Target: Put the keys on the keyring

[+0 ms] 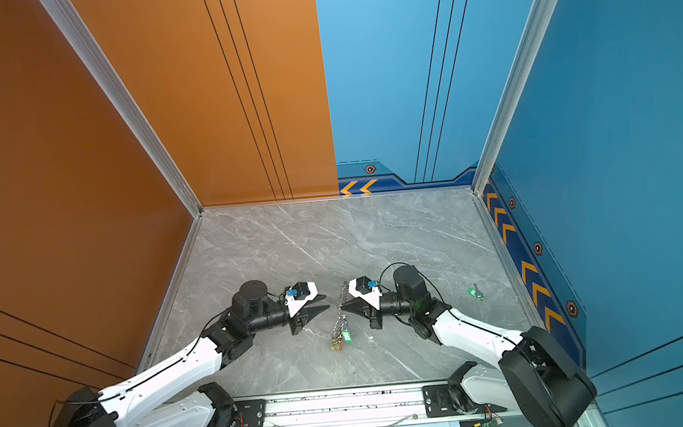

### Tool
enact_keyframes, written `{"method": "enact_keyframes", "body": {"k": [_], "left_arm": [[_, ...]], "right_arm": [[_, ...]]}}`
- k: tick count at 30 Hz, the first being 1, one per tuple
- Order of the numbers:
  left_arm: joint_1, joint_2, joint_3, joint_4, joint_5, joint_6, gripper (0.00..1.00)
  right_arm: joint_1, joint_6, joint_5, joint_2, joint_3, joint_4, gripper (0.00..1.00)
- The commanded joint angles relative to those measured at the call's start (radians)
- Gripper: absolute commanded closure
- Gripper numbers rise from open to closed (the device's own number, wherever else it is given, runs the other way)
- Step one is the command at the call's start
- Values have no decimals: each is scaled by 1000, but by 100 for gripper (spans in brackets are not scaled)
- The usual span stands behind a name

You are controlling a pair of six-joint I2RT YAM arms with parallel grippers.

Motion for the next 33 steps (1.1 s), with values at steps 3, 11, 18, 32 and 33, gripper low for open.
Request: {"method": "enact_keyframes", "body": {"k": [3, 11, 18, 32, 33], "left_arm": [[16, 20, -3, 59, 148, -39, 75], [23, 3, -30, 115, 233, -54, 76], [31, -14, -40, 163, 280, -98, 79], [36, -30, -52, 202, 331, -133, 82], [35, -31, -51, 202, 329, -133, 82]], "right_arm": [[-4, 117, -82, -18, -31, 263, 100], [0, 245, -127, 17, -50, 496, 100], [31, 293, -148, 55, -45, 590, 100], [47, 310, -163, 112, -45, 666, 100], [48, 314, -167, 117, -46, 672, 100]]}}
